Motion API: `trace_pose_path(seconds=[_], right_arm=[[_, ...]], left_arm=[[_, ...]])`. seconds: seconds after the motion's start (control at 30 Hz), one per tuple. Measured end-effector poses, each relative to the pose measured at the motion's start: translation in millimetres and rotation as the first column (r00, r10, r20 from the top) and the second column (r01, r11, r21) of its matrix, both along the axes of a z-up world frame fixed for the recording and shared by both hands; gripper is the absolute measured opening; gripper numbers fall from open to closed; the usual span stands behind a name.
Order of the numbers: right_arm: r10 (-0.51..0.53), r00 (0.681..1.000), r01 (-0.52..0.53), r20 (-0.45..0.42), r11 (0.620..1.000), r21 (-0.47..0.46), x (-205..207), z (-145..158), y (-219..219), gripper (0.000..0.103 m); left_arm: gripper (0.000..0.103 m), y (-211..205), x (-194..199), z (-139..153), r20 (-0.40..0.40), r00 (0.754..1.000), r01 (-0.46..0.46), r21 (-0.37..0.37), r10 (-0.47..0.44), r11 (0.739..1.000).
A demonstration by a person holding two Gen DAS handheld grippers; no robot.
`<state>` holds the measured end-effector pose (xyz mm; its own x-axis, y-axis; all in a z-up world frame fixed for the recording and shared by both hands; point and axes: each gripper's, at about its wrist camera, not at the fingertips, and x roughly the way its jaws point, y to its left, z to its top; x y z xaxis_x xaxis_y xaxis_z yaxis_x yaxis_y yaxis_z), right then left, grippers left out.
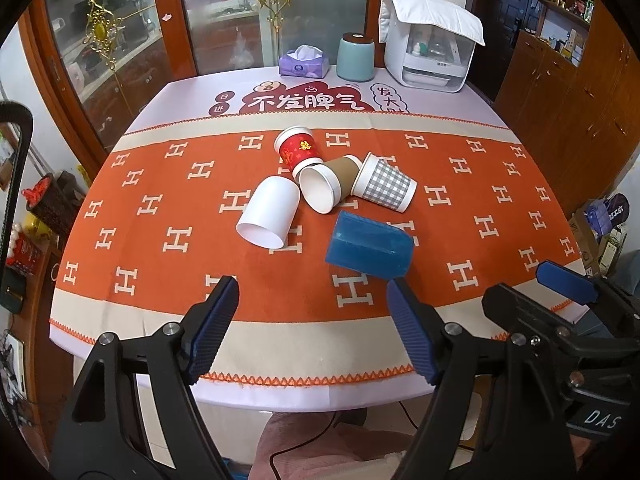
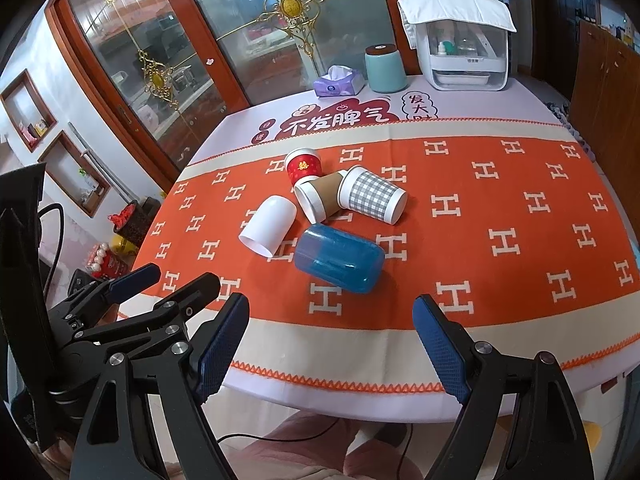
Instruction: Flip cup upside down
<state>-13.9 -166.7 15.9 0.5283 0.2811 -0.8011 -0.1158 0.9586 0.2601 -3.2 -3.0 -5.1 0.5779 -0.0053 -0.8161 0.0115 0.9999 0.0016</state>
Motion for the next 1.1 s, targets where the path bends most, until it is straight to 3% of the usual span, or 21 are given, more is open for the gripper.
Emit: trace_pose_path(seconds=[1.1], right_arm=[[0.0,1.0,0.0,-0.014,1.0,0.007,0.4,-3.9,-0.2,0.085]], left_arm=[[0.074,4.0,-2.6,-3.0,-0.016,1.0,-0.009,-0.009,0.009,1.0]])
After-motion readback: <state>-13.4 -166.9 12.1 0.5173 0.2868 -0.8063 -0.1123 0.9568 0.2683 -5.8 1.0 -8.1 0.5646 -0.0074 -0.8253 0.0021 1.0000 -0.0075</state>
